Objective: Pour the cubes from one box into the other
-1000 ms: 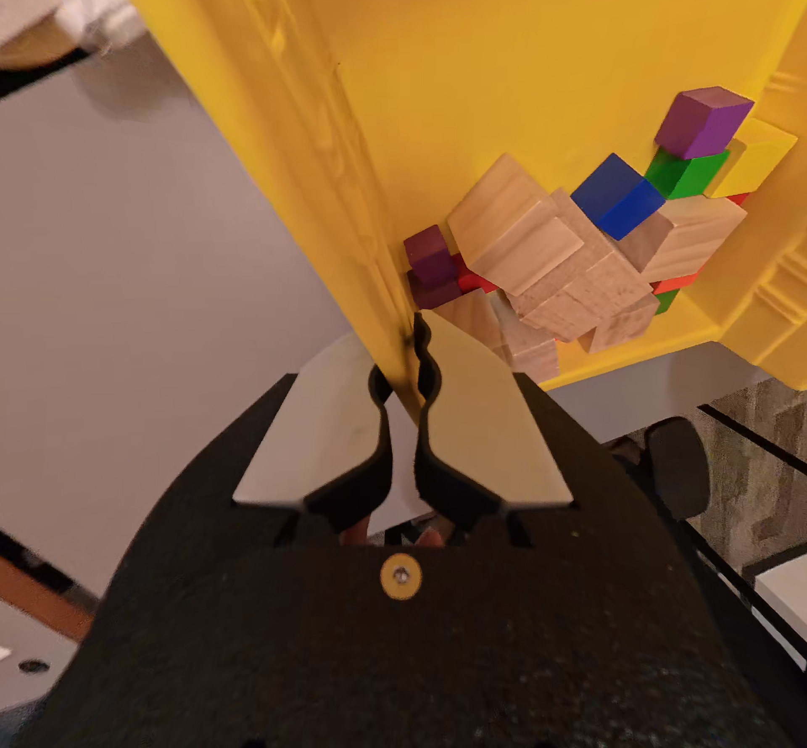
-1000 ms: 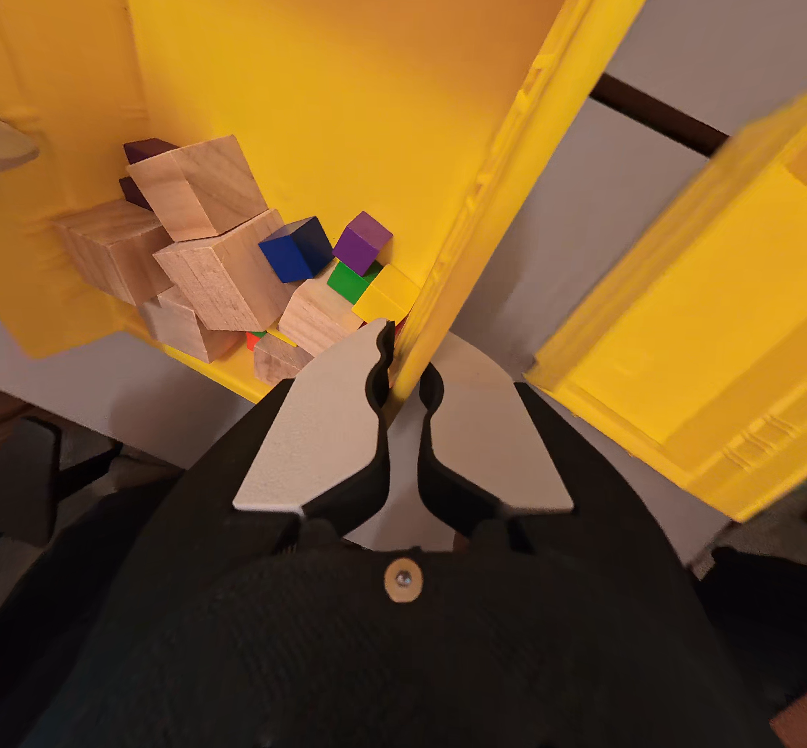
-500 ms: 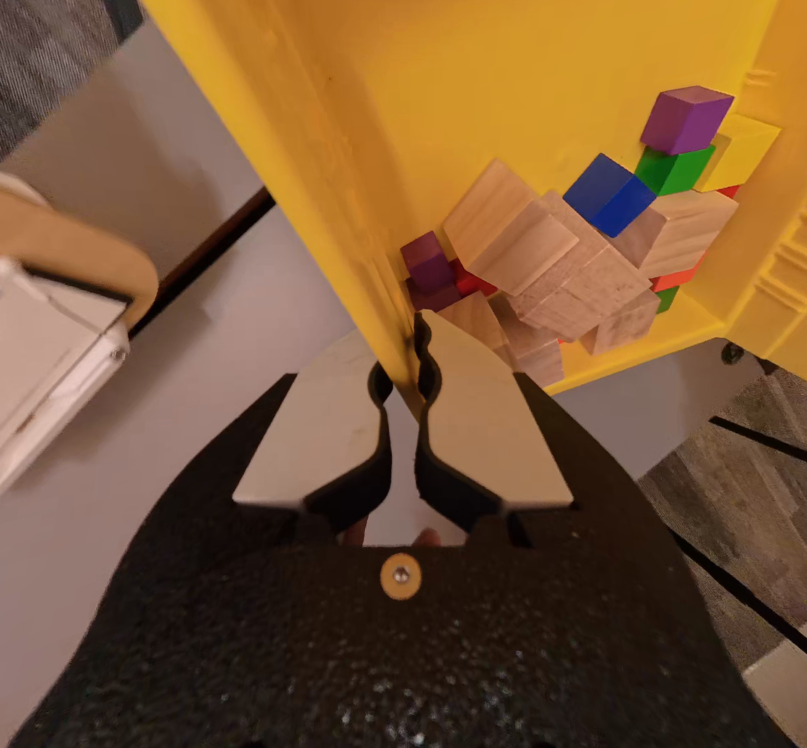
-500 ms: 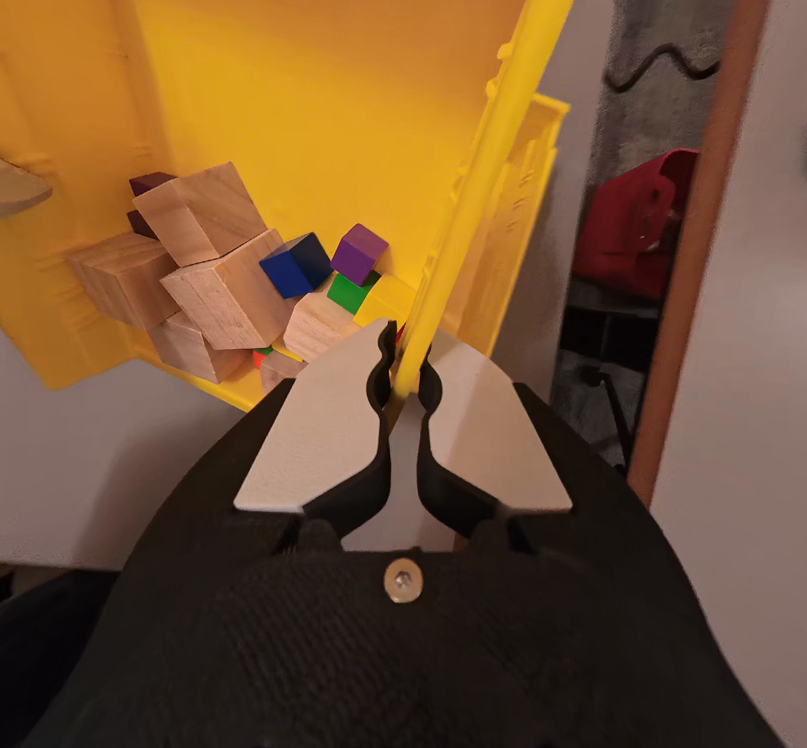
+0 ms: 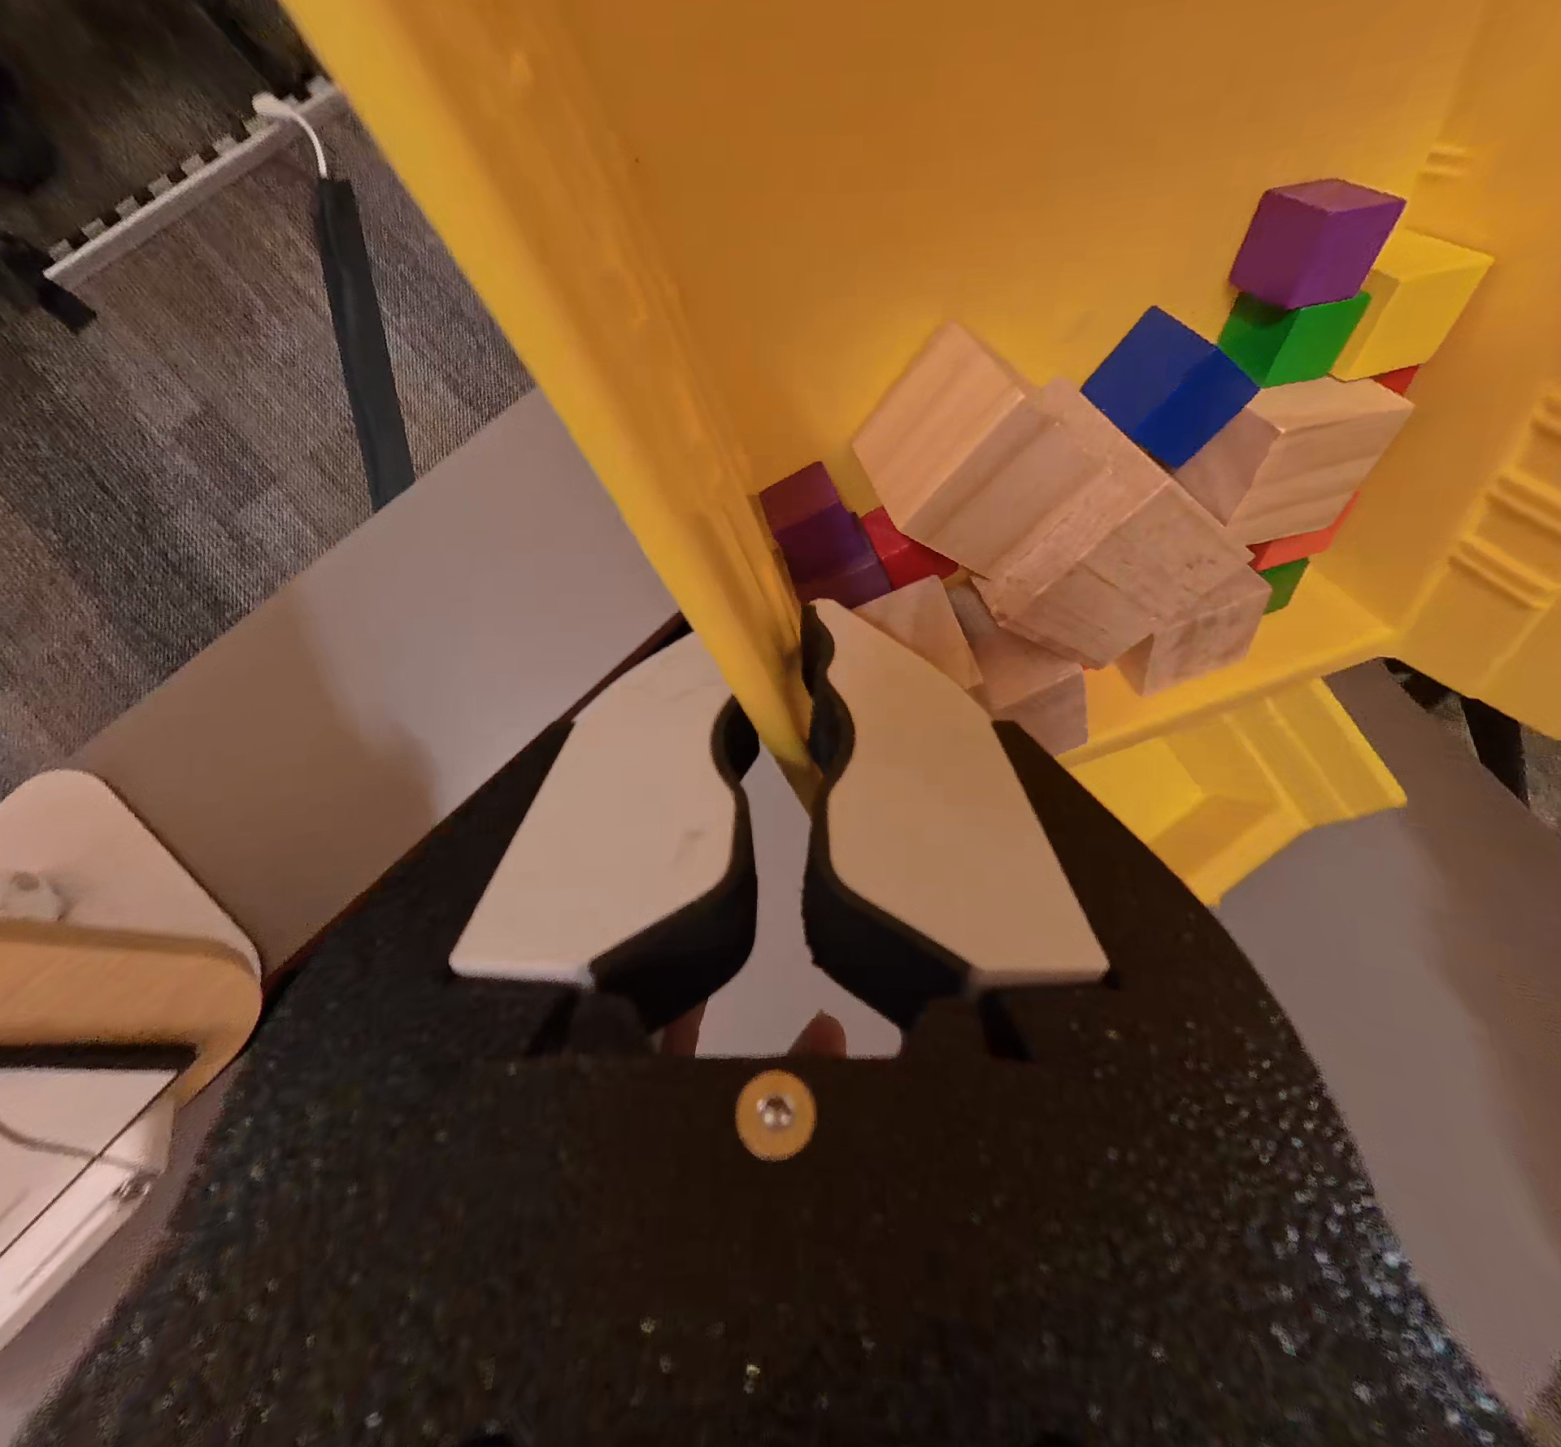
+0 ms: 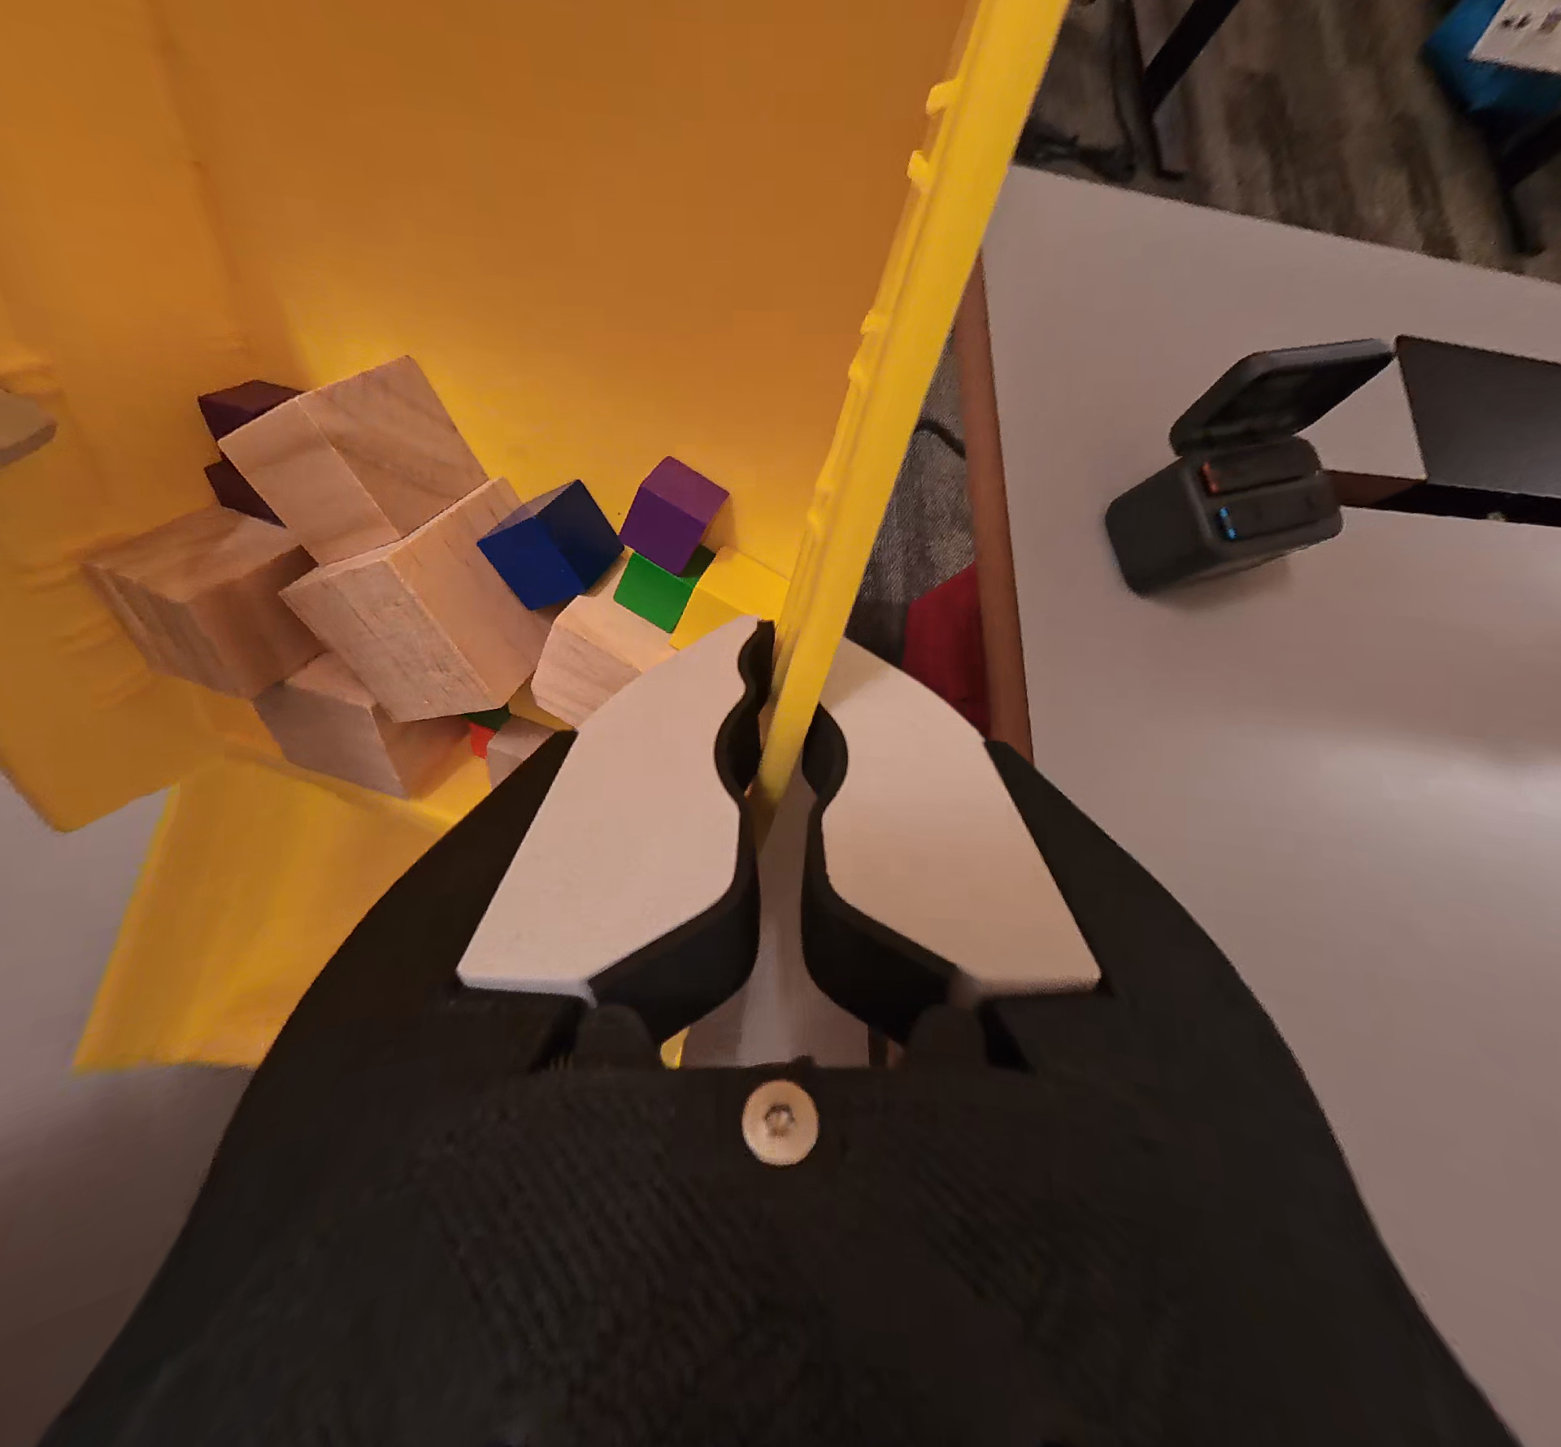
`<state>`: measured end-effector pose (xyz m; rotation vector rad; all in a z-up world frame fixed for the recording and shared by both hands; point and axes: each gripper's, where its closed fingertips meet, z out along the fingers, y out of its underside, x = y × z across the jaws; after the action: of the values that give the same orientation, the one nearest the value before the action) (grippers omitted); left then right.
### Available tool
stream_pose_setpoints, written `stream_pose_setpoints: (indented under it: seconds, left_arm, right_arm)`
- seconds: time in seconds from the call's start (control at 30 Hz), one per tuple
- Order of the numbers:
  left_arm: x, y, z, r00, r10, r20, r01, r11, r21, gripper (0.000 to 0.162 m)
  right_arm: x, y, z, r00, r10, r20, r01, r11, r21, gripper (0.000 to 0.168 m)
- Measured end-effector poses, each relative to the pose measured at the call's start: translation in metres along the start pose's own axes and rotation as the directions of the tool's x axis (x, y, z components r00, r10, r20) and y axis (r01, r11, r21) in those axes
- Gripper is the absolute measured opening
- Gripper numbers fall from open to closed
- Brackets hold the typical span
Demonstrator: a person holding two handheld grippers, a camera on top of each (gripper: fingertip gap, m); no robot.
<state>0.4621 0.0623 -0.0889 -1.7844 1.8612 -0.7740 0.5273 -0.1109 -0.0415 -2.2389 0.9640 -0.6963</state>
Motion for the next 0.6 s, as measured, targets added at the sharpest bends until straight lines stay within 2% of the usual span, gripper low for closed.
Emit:
stream_pose_setpoints:
  seconds: [0.03,0.2,0.5,0.6]
  left_arm:
    - [-0.001,-0.002,0.004,1.0,0.001,0.002,-0.001,1.0,0.02,0.006]
    - [-0.001,-0.012,0.02,1.0,-0.009,0.001,0.009,0.994,0.11,0.006]
    - [0.0,-0.024,0.033,1.0,0.009,0.022,-0.015,0.96,0.281,0.006]
    - [0.002,-0.022,0.036,1.0,0.012,0.018,-0.017,0.949,0.315,0.006]
  right_arm:
    - [0.002,-0.003,0.002,1.0,0.013,-0.014,-0.013,1.0,0.029,0.004]
    - [0.01,-0.012,0.007,0.995,0.002,-0.098,0.012,0.989,0.145,0.004]
    - [0.02,-0.021,0.012,0.991,0.038,-0.126,0.006,0.943,0.332,0.004]
    - [0.021,-0.023,0.011,0.99,0.057,-0.125,-0.009,0.934,0.357,0.004]
